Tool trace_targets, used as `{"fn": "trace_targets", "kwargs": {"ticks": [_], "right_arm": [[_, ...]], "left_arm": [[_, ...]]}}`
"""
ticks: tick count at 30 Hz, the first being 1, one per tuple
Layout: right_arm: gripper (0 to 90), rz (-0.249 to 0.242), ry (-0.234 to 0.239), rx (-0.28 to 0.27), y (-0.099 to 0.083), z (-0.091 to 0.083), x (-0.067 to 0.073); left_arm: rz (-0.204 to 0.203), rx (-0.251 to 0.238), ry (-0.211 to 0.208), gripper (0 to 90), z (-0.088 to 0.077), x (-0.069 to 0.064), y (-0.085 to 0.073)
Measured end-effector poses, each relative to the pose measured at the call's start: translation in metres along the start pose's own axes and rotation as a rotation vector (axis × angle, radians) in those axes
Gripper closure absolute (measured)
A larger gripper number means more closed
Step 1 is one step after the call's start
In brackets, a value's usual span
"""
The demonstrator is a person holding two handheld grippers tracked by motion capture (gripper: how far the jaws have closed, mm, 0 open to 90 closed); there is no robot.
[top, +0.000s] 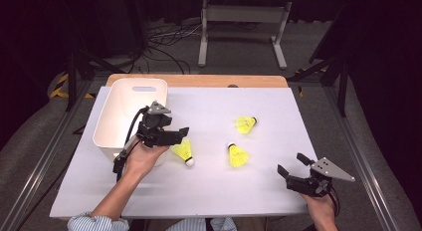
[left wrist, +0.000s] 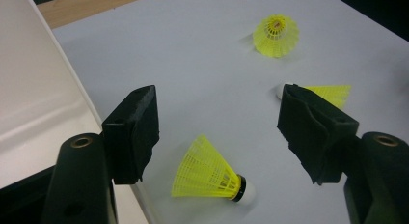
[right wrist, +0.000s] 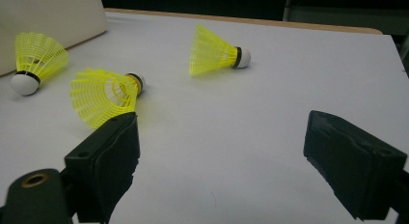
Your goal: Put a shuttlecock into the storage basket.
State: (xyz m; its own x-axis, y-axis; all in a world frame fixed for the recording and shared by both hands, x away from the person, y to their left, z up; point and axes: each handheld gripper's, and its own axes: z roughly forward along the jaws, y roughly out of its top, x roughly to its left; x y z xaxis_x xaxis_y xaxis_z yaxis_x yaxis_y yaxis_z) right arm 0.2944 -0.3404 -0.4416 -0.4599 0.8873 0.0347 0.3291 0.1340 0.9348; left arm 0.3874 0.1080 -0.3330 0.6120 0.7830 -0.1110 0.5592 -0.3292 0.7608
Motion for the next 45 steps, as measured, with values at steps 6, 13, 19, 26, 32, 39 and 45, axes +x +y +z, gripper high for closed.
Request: {"fn": "trace_targets", "kwargs": {"ticks": [6,13,19,26,32,39,45], "right_arm": [[13.2,0.001,0.002,0.000,0.000,0.000,0.000],[13.2,0.000,0.004,0.000,0.000,0.000,0.000],[13.2,0.002,0.005,0.001,0.000,0.000,0.001],[13.2,0.002,0.006,0.001,0.000,0.000,0.000],[13.3,0.002,0.006,0.001,0.000,0.000,0.001],[13.2,0.003,0.009,0.001,0.000,0.000,0.001],[13.2,0.002,0.012,0.001,0.000,0.000,0.001]], "left_arm": [[0.003,0.040,0.011,32.9,0.005,-0.005,0.002],[0.016,0.075,0.027,33.8,0.009,-0.010,0.004],[0.029,0.106,0.042,34.4,0.012,-0.014,0.006],[0.033,0.121,0.032,35.4,0.012,-0.019,0.007],[0.029,0.150,0.030,35.6,0.016,-0.024,0.009],[0.012,0.203,0.034,36.8,0.025,-0.028,0.010],[0.017,0.239,0.043,37.5,0.032,-0.032,0.009]]}}
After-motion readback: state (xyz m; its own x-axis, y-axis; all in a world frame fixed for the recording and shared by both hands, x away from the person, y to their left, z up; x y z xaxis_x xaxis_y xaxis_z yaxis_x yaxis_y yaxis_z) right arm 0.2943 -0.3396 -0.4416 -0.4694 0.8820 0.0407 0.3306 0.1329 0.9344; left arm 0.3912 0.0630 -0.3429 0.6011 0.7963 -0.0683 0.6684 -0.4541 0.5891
